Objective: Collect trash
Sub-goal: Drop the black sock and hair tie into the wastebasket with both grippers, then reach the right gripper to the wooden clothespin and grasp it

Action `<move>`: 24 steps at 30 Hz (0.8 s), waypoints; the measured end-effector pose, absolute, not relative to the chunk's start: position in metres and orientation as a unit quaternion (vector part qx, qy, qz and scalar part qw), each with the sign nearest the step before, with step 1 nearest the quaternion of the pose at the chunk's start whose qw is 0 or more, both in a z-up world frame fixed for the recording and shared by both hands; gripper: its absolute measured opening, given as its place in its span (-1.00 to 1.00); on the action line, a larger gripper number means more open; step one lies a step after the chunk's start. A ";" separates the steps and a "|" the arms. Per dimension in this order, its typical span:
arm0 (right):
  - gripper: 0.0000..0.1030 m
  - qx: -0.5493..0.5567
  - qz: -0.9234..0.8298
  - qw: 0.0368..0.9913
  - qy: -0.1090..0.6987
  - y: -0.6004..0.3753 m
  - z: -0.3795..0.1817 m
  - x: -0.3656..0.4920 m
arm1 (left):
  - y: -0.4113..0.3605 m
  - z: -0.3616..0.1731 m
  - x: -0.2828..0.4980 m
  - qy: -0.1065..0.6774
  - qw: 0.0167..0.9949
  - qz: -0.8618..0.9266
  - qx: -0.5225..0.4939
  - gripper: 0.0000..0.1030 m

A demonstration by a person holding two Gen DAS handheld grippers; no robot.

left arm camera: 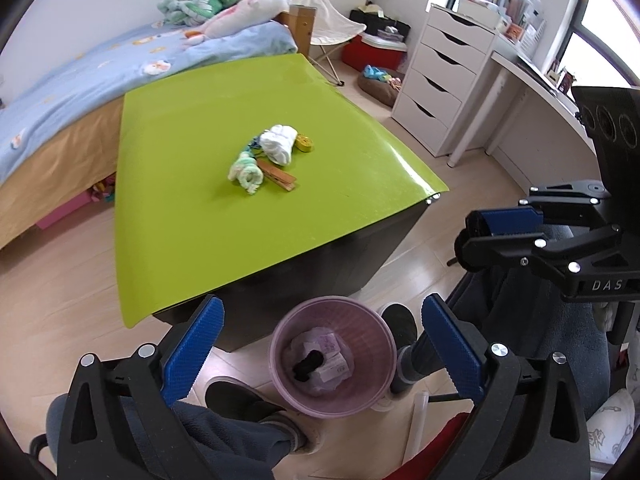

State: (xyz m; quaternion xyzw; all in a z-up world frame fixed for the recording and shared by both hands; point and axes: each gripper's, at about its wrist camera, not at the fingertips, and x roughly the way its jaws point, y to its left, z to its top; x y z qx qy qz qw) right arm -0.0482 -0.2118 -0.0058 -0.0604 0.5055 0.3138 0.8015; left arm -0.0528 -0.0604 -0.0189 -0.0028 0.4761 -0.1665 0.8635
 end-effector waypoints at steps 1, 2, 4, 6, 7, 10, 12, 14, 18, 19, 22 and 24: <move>-0.39 -0.061 0.315 0.801 0.506 -0.211 -0.006 -0.049 | -0.059 -0.018 -0.054 0.475 0.865 -0.163 -0.003 0.85; -0.39 -0.063 0.316 0.800 0.506 -0.209 -0.006 -0.050 | -0.056 -0.017 -0.055 0.474 0.866 -0.161 -0.004 0.85; -0.39 -0.065 0.321 0.798 0.506 -0.205 -0.006 -0.051 | -0.052 -0.015 -0.057 0.472 0.868 -0.156 -0.007 0.85; -0.39 -0.068 0.326 0.796 0.506 -0.201 -0.005 -0.051 | -0.046 -0.014 -0.058 0.471 0.869 -0.150 -0.011 0.85; -0.39 -0.069 0.329 0.795 0.506 -0.198 -0.005 -0.051 | -0.042 -0.013 -0.059 0.470 0.870 -0.146 -0.014 0.85; -0.39 -0.074 0.339 0.790 0.505 -0.191 -0.004 -0.053 | -0.033 -0.011 -0.059 0.469 0.872 -0.138 -0.018 0.85; -0.39 -0.075 0.346 0.787 0.505 -0.187 -0.004 -0.054 | -0.029 -0.010 -0.059 0.469 0.873 -0.136 -0.020 0.85; -0.35 -0.075 0.352 0.784 0.506 -0.184 -0.004 -0.054 | -0.026 -0.009 -0.059 0.468 0.873 -0.134 -0.022 0.85; 0.21 -0.078 0.359 0.779 0.509 -0.180 -0.008 -0.054 | -0.025 -0.009 -0.058 0.467 0.874 -0.133 -0.023 0.85; 0.52 -0.077 0.357 0.780 0.508 -0.179 -0.009 -0.054 | -0.025 -0.009 -0.058 0.467 0.874 -0.133 -0.024 0.85; 0.72 -0.075 0.347 0.783 0.510 -0.182 -0.011 -0.051 | -0.025 -0.009 -0.058 0.467 0.874 -0.132 -0.023 0.85; 0.78 -0.070 0.343 0.786 0.510 -0.185 -0.011 -0.050 | -0.026 -0.010 -0.058 0.468 0.874 -0.132 -0.023 0.85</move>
